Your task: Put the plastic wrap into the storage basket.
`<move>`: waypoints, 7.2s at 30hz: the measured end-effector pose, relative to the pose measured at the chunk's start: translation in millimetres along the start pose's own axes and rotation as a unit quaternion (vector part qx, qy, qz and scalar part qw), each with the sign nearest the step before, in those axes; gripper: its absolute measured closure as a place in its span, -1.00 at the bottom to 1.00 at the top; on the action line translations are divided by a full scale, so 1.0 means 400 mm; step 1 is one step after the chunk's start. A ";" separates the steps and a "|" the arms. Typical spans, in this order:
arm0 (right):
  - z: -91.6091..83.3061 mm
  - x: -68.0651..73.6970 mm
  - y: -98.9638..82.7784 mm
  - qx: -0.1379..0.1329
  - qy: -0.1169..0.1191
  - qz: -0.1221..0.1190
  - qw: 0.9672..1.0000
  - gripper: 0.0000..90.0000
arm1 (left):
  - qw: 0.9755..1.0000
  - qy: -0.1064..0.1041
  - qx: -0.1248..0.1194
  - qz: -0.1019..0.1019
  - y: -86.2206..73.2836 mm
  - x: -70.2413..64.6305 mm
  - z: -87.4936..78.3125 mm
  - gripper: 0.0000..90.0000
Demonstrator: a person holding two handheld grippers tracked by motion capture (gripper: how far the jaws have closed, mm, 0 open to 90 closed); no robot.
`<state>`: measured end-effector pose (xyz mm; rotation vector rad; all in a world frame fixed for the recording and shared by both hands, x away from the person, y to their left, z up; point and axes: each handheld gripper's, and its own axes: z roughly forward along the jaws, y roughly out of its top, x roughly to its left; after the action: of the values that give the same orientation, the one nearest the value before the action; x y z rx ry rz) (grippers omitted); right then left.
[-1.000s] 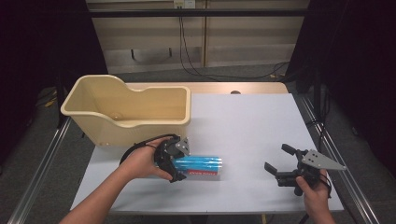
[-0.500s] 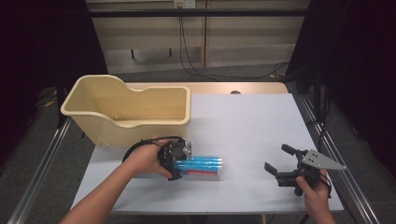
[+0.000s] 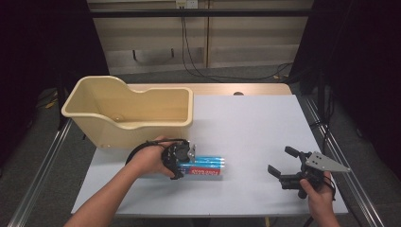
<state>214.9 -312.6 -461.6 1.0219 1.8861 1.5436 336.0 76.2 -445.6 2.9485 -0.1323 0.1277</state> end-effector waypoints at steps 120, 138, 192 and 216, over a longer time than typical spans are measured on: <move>-0.009 -0.016 0.001 -0.011 -0.003 0.011 1.000 -0.98 | 0.995 0.011 -0.036 -0.090 0.079 0.235 -0.490 -0.28; -0.010 -0.018 0.000 -0.009 -0.005 0.013 1.000 -0.98 | 0.995 0.032 -0.026 -0.088 0.061 0.280 -0.471 -0.28; -0.011 -0.017 -0.004 -0.007 -0.004 0.009 1.000 -0.98 | 0.997 0.037 -0.006 -0.071 0.054 0.340 -0.374 -0.29; -0.010 -0.017 -0.005 -0.004 -0.003 0.010 1.000 -0.98 | 0.996 0.003 0.001 -0.094 0.038 0.358 -0.335 -0.29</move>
<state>215.5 -320.7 -463.2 1.0430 1.8695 1.5556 466.4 75.1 -298.2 2.9424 0.1454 0.1101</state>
